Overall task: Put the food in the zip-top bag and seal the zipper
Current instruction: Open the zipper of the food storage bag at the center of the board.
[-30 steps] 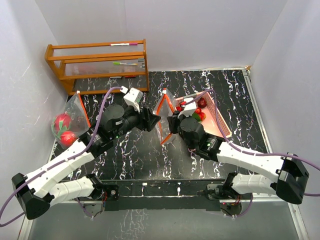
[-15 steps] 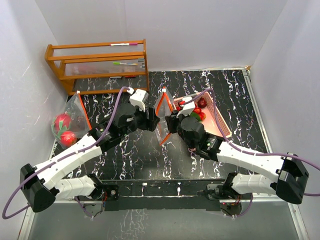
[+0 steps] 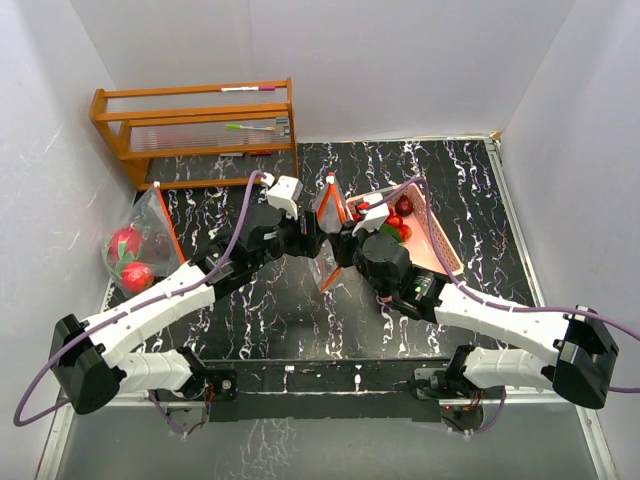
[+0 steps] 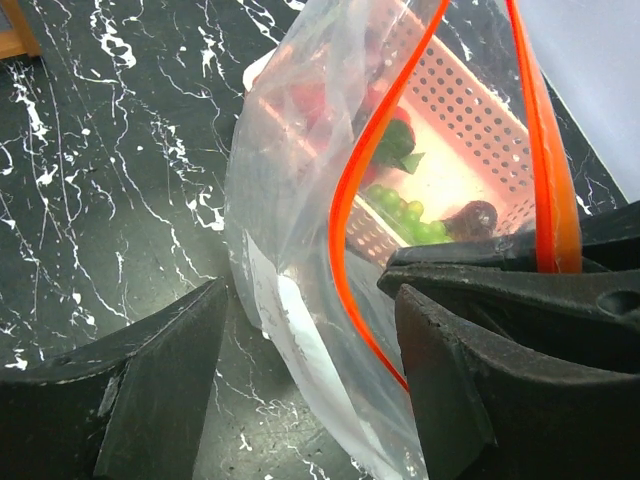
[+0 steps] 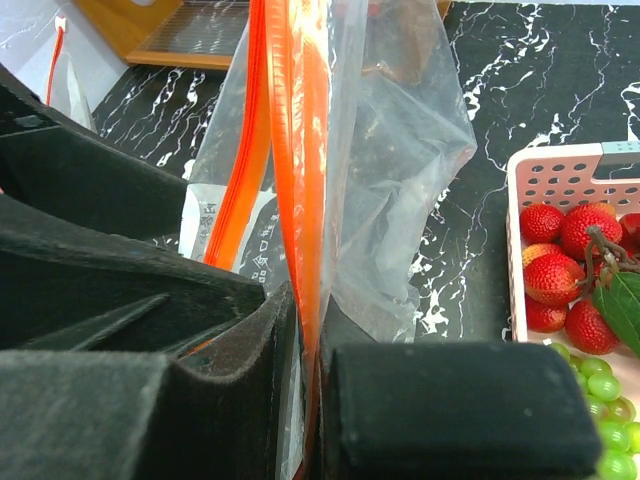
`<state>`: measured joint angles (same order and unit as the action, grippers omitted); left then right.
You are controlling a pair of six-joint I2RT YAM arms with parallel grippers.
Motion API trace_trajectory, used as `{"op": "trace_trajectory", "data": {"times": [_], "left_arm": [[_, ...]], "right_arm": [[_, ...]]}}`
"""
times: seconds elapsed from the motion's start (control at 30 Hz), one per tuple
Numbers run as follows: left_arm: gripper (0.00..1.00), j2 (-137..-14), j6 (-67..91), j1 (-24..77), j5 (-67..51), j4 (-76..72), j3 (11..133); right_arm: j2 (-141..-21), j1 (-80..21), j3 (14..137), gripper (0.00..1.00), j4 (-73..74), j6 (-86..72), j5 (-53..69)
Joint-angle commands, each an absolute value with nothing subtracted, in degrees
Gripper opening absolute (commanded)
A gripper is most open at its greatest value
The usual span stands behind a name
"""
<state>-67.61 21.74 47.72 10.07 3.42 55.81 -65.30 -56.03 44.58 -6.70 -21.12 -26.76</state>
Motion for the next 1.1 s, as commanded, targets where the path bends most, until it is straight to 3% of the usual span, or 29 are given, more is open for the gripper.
{"op": "trace_trajectory", "data": {"times": [0.0, 0.07, 0.2, 0.4, 0.73, 0.93, 0.97, 1.07], "left_arm": [[0.65, -68.3, 22.4, 47.5, 9.9, 0.4, 55.9], [0.63, -69.1, 22.4, 47.5, 10.4, -0.1, 55.4], [0.45, -70.8, 22.8, 47.5, 9.8, -1.0, 55.4], [0.0, -68.3, 19.8, 47.5, 13.1, 3.0, 56.6], [0.0, -56.8, 10.6, 47.5, 23.6, 18.2, 59.5], [0.0, -52.1, 7.7, 47.5, 24.4, 20.7, 60.7], [0.0, -52.0, 7.5, 47.5, 24.7, 20.8, 60.7], [0.0, -52.8, 7.1, 47.5, 25.1, 20.5, 60.0]], "right_arm": [[-64.2, -56.5, 47.7, 0.11, -10.6, -20.7, -26.4], [-63.8, -56.7, 47.7, 0.11, -10.6, -20.6, -26.1], [-63.2, -57.0, 47.3, 0.11, -10.0, -20.4, -26.2], [-60.4, -56.9, 45.3, 0.11, -7.4, -20.8, -30.7], [-57.0, -56.9, 43.4, 0.12, 7.8, -29.8, -48.8], [-59.0, -56.8, 44.8, 0.14, 11.7, -33.1, -49.6], [-59.6, -56.8, 45.2, 0.19, 10.8, -31.9, -47.7], [-61.4, -56.8, 46.1, 0.51, 3.3, -22.5, -35.4]]}}
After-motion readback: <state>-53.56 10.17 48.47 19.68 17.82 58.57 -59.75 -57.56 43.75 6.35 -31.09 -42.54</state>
